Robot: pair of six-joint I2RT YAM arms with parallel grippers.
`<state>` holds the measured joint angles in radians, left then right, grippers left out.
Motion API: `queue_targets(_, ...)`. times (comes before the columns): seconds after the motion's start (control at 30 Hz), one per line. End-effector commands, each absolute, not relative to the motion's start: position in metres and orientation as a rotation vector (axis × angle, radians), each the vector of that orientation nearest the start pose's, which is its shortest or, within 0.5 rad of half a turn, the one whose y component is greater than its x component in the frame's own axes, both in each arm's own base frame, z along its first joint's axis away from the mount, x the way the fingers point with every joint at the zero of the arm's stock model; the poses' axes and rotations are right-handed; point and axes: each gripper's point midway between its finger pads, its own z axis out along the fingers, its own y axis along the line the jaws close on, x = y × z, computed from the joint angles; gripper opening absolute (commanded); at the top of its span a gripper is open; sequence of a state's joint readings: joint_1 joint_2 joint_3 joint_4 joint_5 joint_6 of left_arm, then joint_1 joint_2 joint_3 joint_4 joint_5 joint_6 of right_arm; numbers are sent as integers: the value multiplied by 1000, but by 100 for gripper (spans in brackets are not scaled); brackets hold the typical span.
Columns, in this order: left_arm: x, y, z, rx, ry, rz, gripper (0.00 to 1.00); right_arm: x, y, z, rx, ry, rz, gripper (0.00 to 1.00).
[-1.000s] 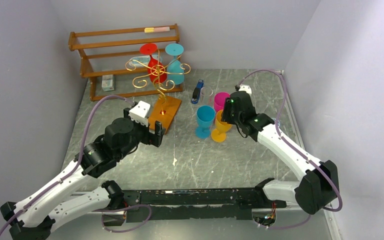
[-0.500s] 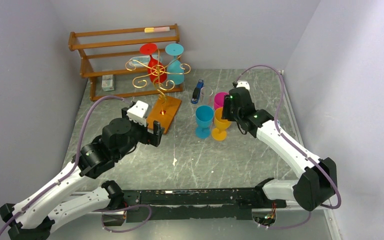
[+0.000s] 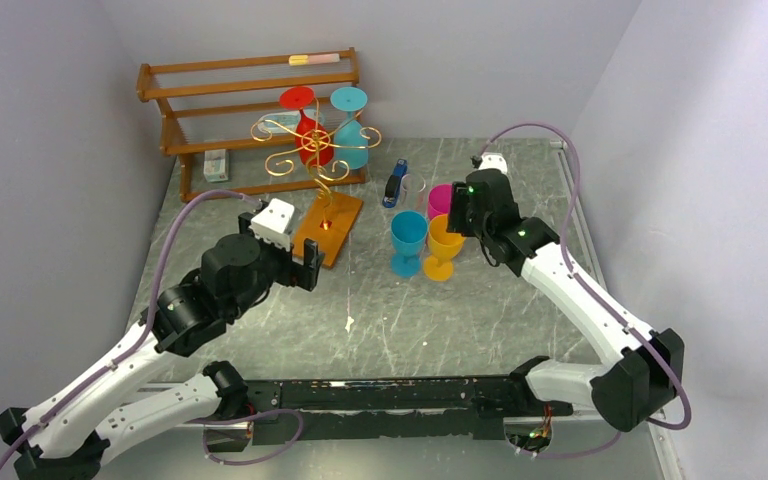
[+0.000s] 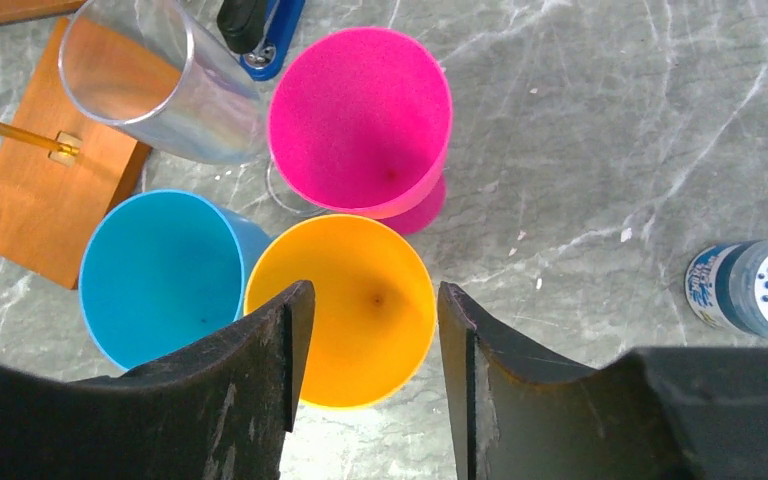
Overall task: Take the wine glass off the wine glass rack
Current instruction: Pick up the wine glass from the wine rack.
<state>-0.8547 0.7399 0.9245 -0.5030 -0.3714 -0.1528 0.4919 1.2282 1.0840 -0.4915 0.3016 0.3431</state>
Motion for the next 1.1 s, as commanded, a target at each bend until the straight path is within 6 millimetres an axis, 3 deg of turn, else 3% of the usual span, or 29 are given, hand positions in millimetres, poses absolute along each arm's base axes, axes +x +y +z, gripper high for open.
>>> queue_targets(0.0,221,-166,286,414,1836,-335,97,329,121,195,50,2198,86,53)
queue_targets(0.27,220,-167,287,424,1840,-342,97,333,125,156,35,2300,93,49)
queue_targets(0.37,220,-166,288,421,1839,-339,97,336,126,151,17,2307,91,30)
queue_targets(0.43,221,-166,289,421,1837,-337,97,338,125,152,6,2305,78,26)
queue_targets(0.5,221,-166,290,422,1837,-337,97,340,122,156,1,2296,55,14)
queue_targets(0.57,221,-167,290,424,1837,-335,97,341,119,161,3,2283,34,9)
queue_targets(0.93,222,-169,290,427,1834,-339,97,340,104,165,28,2266,-53,7)
queue_targets(1.07,223,-168,293,418,1829,-334,97,339,110,160,14,2277,-21,15)
